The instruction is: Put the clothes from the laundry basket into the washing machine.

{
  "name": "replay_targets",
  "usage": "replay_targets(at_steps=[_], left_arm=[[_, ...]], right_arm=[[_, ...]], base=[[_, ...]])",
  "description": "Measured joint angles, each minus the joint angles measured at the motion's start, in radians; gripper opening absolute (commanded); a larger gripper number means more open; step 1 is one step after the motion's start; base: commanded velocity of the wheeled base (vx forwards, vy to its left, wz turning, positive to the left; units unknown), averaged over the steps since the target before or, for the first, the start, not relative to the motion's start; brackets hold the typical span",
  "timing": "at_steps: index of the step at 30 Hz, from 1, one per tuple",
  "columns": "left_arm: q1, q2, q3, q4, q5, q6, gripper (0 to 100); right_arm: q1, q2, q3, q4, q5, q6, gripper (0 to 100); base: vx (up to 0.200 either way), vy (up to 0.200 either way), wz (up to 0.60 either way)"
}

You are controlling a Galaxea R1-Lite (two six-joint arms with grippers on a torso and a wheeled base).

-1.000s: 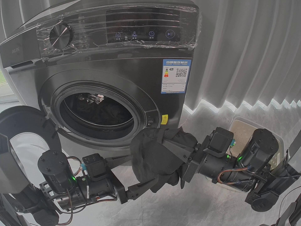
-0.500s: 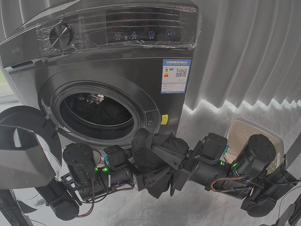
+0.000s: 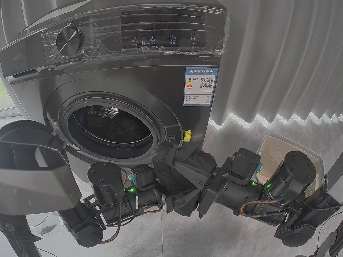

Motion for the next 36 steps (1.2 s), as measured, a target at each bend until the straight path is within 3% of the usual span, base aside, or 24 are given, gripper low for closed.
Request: replay_targets(at_steps=[10, 11, 21, 36], left_arm=[[0.002, 0.027, -0.019, -0.001, 0.002, 0.000, 100], [0.002, 0.028, -0.020, -0.002, 0.003, 0.000, 0], [0.002, 0.028, -0.027, -0.002, 0.004, -0.001, 0], [0.000, -0.136, 0.062, -0.002, 0.014, -0.005, 0]], right_arm=[[-0.011, -0.002, -0.014, 0.000, -0.003, 0.000, 0], [-0.012, -0.002, -0.016, 0.000, -0.003, 0.000, 0], [-0.027, -0.003, -0.027, -0.001, -0.015, 0.000, 0], [-0.194, 0.019, -0.043, -0.002, -0.028, 0.001, 0]], base=[[0.000, 0.000, 0.00], [0.000, 0.000, 0.00], [0.000, 0.000, 0.00], [0.000, 0.000, 0.00]])
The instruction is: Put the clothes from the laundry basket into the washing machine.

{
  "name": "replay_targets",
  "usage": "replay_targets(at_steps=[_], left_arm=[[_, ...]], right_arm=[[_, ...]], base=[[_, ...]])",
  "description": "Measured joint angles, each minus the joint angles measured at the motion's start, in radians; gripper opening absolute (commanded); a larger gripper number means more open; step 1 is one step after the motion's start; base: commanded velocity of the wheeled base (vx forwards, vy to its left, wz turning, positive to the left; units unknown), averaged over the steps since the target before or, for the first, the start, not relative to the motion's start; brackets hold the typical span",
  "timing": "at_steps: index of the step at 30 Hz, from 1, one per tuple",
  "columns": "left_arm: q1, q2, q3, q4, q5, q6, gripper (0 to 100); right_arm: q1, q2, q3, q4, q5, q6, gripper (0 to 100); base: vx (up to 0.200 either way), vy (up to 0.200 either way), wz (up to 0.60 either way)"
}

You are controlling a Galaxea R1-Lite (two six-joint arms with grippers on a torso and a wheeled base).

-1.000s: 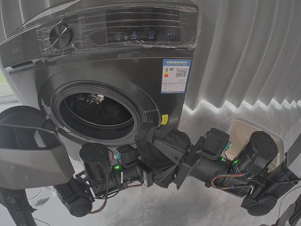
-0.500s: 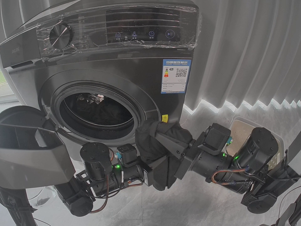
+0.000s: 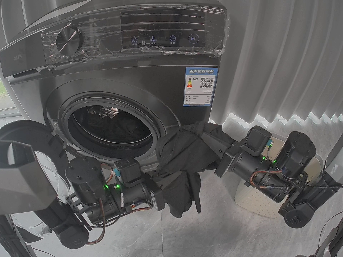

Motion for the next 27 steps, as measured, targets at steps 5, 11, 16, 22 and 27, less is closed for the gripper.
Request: replay_targets(at_steps=[5, 11, 16, 22, 27], left_arm=[[0.000, -0.054, 0.012, 0.001, 0.001, -0.004, 0], [0.001, -0.084, 0.009, 0.002, 0.017, -0.005, 0], [0.003, -0.093, 0.003, 0.001, 0.024, -0.006, 0], [0.010, -0.096, 0.001, 0.000, 0.024, -0.006, 0], [0.016, -0.098, 0.003, -0.001, 0.027, -0.006, 0]], right_arm=[[-0.008, 0.027, 0.009, 0.000, -0.002, 0.009, 0], [0.003, 0.051, 0.020, -0.001, -0.003, 0.011, 0], [0.017, 0.056, 0.031, 0.000, -0.004, 0.011, 100], [0.034, 0.040, 0.087, 0.000, -0.009, 0.019, 100], [0.036, 0.000, 0.206, 0.001, -0.007, 0.015, 100]], base=[[0.000, 0.000, 0.00], [0.000, 0.000, 0.00], [0.000, 0.000, 0.00], [0.000, 0.000, 0.00], [0.000, 0.000, 0.00]])
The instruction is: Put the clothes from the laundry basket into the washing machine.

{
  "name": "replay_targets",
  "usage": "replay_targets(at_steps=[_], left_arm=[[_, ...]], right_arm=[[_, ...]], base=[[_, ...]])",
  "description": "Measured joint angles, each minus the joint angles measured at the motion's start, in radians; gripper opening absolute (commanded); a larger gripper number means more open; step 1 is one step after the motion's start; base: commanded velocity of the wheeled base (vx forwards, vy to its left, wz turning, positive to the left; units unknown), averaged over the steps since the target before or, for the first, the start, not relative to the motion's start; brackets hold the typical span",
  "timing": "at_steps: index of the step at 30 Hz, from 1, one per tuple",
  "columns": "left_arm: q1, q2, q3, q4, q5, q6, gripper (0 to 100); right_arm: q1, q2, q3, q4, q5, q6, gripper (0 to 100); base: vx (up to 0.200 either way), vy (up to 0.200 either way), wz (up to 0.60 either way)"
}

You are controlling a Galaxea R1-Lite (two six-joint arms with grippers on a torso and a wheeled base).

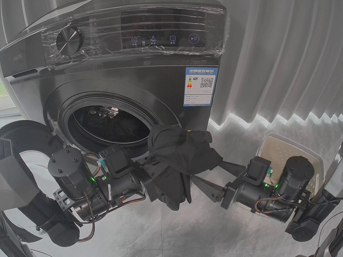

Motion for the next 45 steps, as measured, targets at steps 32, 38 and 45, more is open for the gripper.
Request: replay_targets(at_steps=[32, 38, 45], left_arm=[[-0.001, 0.000, 0.006, 0.001, 0.002, 0.002, 0], [-0.003, 0.000, 0.001, 0.001, 0.002, 0.002, 0], [-0.008, -0.002, 0.008, 0.001, 0.003, 0.001, 0]], right_arm=[[0.048, 0.010, -0.049, 0.000, 0.228, -0.167, 100], [0.069, 0.081, -0.109, 0.000, 0.227, -0.168, 100], [0.053, 0.152, -0.223, 0.000, 0.190, -0.161, 100]], base=[[0.000, 0.000, 0.00], [0.000, 0.000, 0.00], [0.000, 0.000, 0.00]])
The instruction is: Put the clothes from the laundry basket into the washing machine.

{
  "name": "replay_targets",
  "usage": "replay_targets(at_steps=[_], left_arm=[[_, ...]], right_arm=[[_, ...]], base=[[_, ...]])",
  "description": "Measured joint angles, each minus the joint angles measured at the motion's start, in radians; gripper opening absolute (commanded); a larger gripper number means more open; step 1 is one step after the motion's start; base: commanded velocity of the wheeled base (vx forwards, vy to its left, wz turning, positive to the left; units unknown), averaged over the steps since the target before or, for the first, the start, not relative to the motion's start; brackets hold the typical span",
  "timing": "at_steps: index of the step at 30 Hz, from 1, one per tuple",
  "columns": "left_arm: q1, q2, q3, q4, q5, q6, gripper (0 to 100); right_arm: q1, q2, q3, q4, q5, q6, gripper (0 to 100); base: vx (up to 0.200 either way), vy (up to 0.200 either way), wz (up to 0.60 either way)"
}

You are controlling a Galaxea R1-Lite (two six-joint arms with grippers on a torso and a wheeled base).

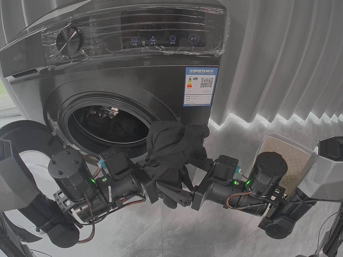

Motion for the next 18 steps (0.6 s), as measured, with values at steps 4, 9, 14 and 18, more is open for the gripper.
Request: replay_targets(at_steps=[4, 9, 14, 18], left_arm=[[-0.009, -0.001, 0.004, 0.000, 0.000, -0.001, 0], [-0.015, -0.001, 0.001, 0.000, 0.001, -0.001, 0], [-0.017, -0.001, -0.001, 0.000, 0.000, -0.005, 0], [-0.015, -0.001, -0.003, 0.000, 0.000, -0.009, 0]], right_arm=[[-0.017, 0.032, -0.038, 0.000, -0.007, 0.003, 100], [-0.028, 0.061, -0.064, 0.000, -0.009, 0.004, 0], [-0.023, 0.075, -0.083, 0.000, -0.023, 0.006, 0], [-0.016, 0.077, -0.083, 0.000, -0.024, 0.007, 0]], base=[[0.000, 0.000, 0.00], [0.000, 0.000, 0.00], [0.000, 0.000, 0.00], [0.000, 0.000, 0.00]])
